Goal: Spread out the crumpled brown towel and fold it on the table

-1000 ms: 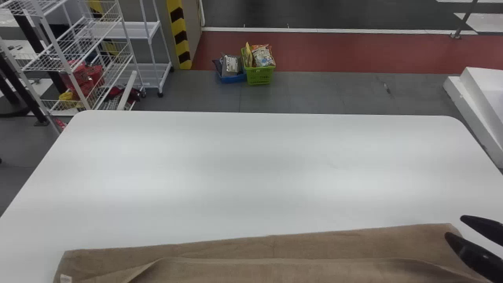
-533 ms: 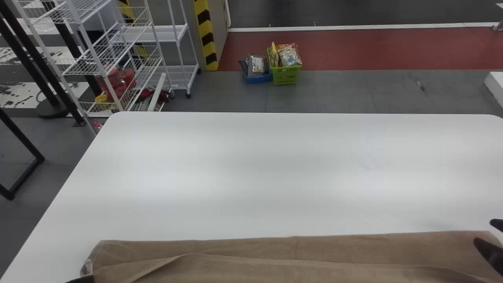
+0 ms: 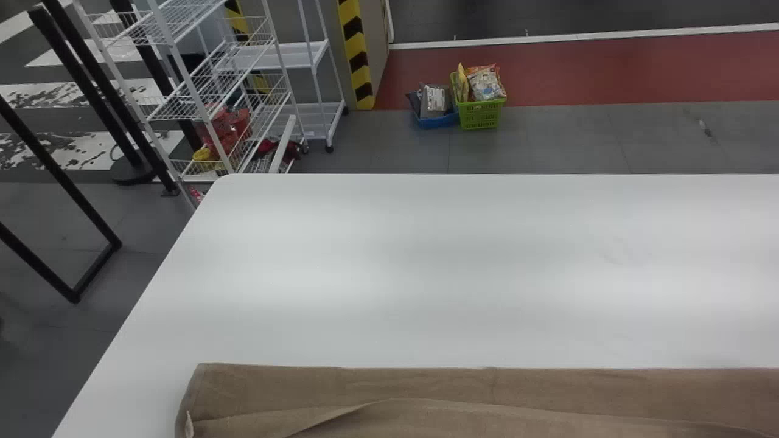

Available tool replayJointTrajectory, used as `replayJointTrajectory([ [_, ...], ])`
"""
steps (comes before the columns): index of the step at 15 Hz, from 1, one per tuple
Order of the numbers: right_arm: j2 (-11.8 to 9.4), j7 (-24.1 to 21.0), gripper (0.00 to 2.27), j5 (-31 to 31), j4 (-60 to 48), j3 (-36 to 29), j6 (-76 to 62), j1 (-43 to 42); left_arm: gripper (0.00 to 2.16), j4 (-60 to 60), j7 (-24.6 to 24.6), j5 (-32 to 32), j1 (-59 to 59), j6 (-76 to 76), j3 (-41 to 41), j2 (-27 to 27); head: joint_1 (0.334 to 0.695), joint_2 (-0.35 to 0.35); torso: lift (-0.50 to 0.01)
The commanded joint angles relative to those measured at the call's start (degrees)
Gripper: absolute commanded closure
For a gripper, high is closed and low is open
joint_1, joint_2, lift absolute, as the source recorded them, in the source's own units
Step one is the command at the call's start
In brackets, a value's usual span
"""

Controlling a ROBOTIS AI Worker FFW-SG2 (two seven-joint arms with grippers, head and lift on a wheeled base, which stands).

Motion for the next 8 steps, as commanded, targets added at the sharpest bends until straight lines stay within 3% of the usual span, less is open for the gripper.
replayJointTrajectory([
  [1, 0.05, 0.19, 0.22, 1.99, -4.20, 4.62, 2.75, 1.12, 1.66, -0.08, -0.11, -0.07, -0.86, 0.24, -0.60, -0.21, 0.695, 0.219, -0.127],
  [4, 0.05, 0.19, 0.46, 8.58, -4.91, 12.53, 5.38, -0.11, 1.66, 0.09, -0.11, -1.39, -2.44, 0.24, -2.36, -0.12, 0.695, 0.277, -0.127],
  [6, -0.09, 0.19, 0.47, 13.42, -4.91, 18.59, 4.86, -1.78, 1.66, 0.53, -0.11, -2.71, -3.23, 0.24, -2.97, 0.05, 0.695, 0.336, -0.127],
  [8, -0.44, 0.19, 0.47, 18.69, -4.91, 24.66, 3.98, -5.29, 1.66, 1.06, -0.19, -3.50, -4.20, 0.24, -3.15, 0.14, 0.695, 0.350, -0.127],
])
